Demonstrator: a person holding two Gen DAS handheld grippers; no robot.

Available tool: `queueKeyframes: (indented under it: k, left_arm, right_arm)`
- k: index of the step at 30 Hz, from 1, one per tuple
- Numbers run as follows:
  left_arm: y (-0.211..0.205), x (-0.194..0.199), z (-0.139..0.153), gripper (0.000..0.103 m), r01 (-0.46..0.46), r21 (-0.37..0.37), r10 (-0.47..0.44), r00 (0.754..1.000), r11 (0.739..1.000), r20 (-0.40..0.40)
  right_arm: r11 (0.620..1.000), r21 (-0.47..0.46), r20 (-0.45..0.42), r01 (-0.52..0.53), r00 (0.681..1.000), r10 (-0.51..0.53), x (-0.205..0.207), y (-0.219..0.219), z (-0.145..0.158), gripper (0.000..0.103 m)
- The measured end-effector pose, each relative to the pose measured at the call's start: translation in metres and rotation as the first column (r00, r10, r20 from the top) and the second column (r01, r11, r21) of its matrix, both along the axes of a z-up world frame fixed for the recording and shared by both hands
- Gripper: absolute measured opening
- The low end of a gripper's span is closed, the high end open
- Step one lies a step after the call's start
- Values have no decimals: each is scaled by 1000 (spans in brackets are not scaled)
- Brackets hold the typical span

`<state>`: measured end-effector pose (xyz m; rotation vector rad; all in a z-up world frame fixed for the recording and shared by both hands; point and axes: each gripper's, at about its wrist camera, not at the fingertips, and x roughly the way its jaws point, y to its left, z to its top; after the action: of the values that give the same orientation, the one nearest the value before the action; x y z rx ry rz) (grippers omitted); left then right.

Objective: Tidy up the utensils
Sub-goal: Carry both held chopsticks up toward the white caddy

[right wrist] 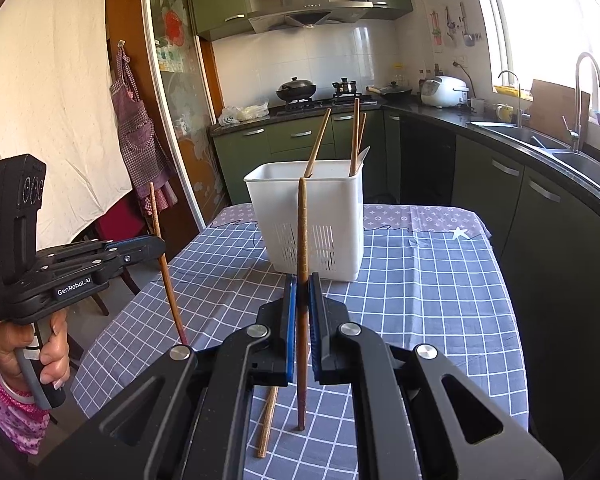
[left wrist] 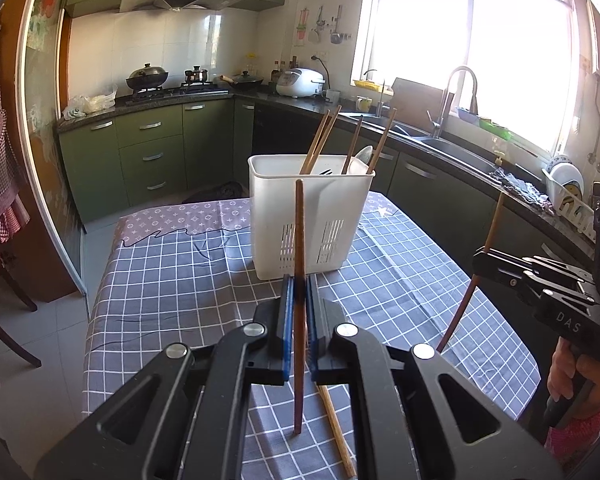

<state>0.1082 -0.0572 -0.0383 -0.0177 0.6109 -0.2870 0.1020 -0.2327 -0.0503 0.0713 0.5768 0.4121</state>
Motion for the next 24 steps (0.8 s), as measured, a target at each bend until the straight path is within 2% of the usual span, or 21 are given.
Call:
queueKeyframes:
  k: [18,24]
  left_arm:
    - [-2,0,9,6,18,-2,-18,1000,1000,15]
    - [-4,5,22,6,34,-6,-34,999,999,17]
  right_arm:
    - [1000,9,-11,-22,1000,23,6,0,0,7]
    - [999,10,-1,-36,999,36,7,1,9,7]
